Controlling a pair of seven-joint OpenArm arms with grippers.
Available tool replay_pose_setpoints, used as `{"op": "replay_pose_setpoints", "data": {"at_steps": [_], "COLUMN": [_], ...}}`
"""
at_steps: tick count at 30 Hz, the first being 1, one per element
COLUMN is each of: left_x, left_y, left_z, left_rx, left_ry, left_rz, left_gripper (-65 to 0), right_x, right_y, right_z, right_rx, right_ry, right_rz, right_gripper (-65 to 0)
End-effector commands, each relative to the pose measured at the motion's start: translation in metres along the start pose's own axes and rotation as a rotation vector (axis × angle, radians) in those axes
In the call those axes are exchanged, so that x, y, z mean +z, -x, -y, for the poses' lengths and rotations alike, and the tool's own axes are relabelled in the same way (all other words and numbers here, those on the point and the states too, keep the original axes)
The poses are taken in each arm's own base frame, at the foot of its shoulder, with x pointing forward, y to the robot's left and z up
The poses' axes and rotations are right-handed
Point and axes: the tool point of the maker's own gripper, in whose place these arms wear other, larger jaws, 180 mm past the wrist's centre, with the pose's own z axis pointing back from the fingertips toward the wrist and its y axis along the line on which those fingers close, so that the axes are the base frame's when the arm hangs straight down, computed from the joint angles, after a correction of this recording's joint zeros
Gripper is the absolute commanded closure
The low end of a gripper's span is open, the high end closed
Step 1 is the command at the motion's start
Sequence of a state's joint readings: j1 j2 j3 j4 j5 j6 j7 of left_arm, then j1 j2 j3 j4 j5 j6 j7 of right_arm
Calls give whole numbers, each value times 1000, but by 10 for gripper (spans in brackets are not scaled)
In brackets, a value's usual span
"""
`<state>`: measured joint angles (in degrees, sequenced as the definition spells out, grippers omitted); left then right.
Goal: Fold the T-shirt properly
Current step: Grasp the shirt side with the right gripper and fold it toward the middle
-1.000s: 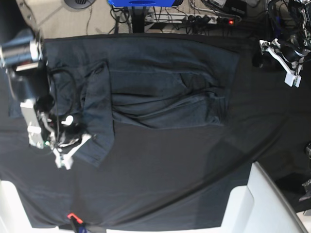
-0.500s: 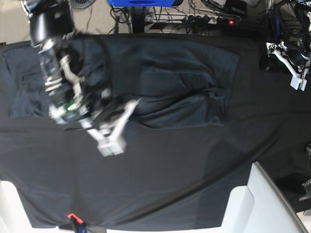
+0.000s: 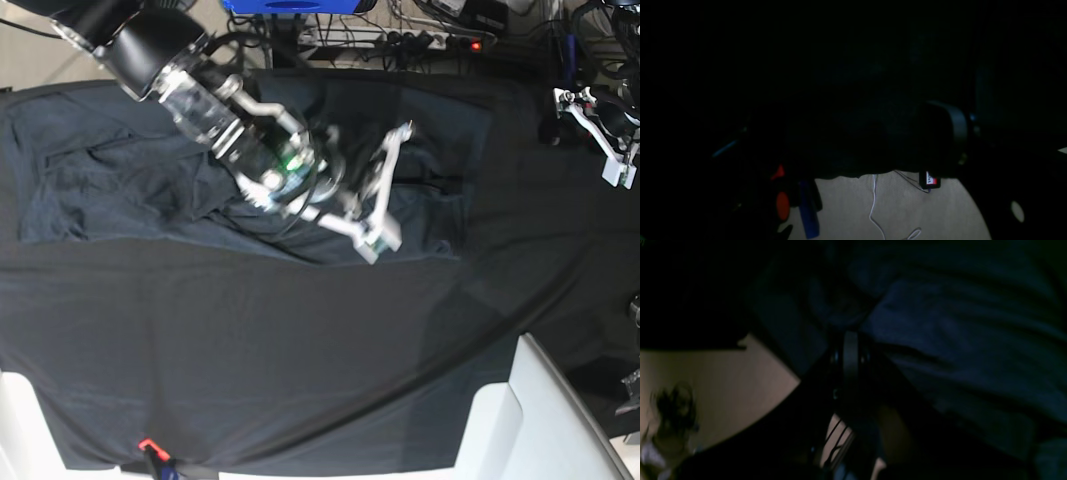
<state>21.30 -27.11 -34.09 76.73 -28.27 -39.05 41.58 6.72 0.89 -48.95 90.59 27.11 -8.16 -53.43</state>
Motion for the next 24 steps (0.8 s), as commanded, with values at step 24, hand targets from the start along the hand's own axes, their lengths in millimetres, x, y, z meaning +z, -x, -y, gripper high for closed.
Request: {"op": "replay_pose_setpoints", "data": {"at_steps": [24], "left_x": [-3], "left_y": [-20], "left_z": [7], "left_rx": [1], "left_ry": [17], "left_rz": [64], "left_gripper": [-579], "right_x": [-3], "right_y": [-7], "right_z": [-43], "right_rx": [109], "right_ry": [-68], "right_rz": [12], "right_gripper": [-236]}}
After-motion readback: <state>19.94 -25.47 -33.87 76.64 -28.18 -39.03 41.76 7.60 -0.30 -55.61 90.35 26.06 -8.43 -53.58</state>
